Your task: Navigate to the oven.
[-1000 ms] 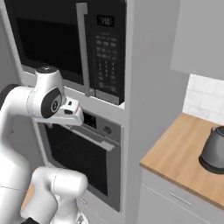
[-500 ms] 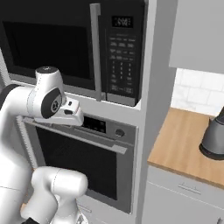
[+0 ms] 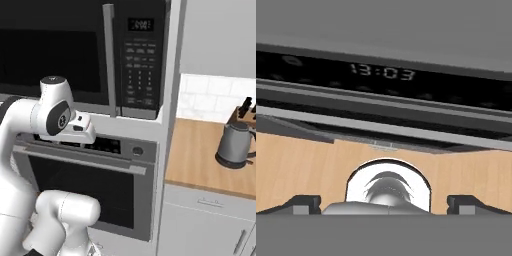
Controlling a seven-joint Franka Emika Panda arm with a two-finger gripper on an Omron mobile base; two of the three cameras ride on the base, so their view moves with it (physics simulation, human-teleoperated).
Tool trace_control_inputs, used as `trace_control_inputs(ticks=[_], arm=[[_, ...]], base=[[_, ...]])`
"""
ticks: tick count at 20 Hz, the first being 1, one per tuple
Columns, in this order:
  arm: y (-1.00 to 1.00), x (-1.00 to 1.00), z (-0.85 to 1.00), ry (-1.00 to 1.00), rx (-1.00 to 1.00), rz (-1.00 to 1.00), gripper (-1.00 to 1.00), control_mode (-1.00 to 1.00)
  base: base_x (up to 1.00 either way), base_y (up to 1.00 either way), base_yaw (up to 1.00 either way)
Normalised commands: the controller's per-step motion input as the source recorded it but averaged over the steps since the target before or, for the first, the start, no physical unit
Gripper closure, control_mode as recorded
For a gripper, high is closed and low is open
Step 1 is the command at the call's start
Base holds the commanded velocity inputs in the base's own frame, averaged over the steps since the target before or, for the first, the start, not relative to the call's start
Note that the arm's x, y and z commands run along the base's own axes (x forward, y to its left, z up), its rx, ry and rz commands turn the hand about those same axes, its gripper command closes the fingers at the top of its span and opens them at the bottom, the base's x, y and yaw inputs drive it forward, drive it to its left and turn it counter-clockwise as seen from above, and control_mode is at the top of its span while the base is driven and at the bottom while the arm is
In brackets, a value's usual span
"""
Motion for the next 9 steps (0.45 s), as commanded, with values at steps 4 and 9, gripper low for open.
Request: trace_control_inputs(ticks=[4, 9], arm=[[0.0, 0.0, 0.0, 0.0, 0.0, 0.0, -1.0, 1.0], [0.0, 0.0, 0.0, 0.0, 0.0, 0.0, -1.0, 1.0]], base=[[0.48, 0.23, -0.3], [0.52, 0.32, -0.21]])
